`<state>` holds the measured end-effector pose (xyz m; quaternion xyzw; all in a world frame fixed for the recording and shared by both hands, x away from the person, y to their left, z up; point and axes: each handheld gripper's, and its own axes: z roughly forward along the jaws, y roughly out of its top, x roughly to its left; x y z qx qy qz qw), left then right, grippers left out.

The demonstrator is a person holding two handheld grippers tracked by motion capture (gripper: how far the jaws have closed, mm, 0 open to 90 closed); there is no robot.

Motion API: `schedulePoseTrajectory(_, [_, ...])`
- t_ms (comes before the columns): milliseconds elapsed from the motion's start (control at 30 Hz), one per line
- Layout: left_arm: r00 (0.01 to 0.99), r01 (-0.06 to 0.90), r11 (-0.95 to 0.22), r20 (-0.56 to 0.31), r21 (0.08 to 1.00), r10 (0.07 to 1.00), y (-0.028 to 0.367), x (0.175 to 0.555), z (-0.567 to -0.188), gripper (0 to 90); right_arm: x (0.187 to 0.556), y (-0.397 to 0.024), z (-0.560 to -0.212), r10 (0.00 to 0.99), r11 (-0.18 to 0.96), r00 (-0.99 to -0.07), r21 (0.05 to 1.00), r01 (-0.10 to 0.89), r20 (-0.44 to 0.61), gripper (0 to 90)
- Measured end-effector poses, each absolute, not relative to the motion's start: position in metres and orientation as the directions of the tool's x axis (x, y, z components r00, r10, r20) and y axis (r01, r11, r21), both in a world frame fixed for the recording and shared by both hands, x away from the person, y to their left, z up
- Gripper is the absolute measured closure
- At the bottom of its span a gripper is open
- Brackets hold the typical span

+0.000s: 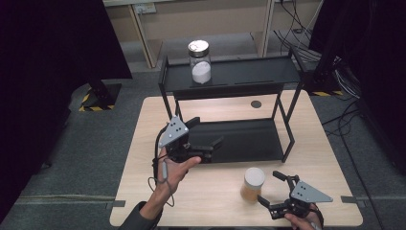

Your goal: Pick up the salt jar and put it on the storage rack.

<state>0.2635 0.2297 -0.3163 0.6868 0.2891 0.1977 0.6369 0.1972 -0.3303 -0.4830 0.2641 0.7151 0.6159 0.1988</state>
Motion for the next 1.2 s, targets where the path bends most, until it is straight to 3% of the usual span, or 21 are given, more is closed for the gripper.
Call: schedulePoseTrajectory(1200, [0.784,0.145,-0.058,-0.079,0.988,0.615,0.227,0.239,-0.415,0.3,0.198,-0.33,-0.485,0.617,0.094,-0.786,0.987,0.128,0.043,0.3])
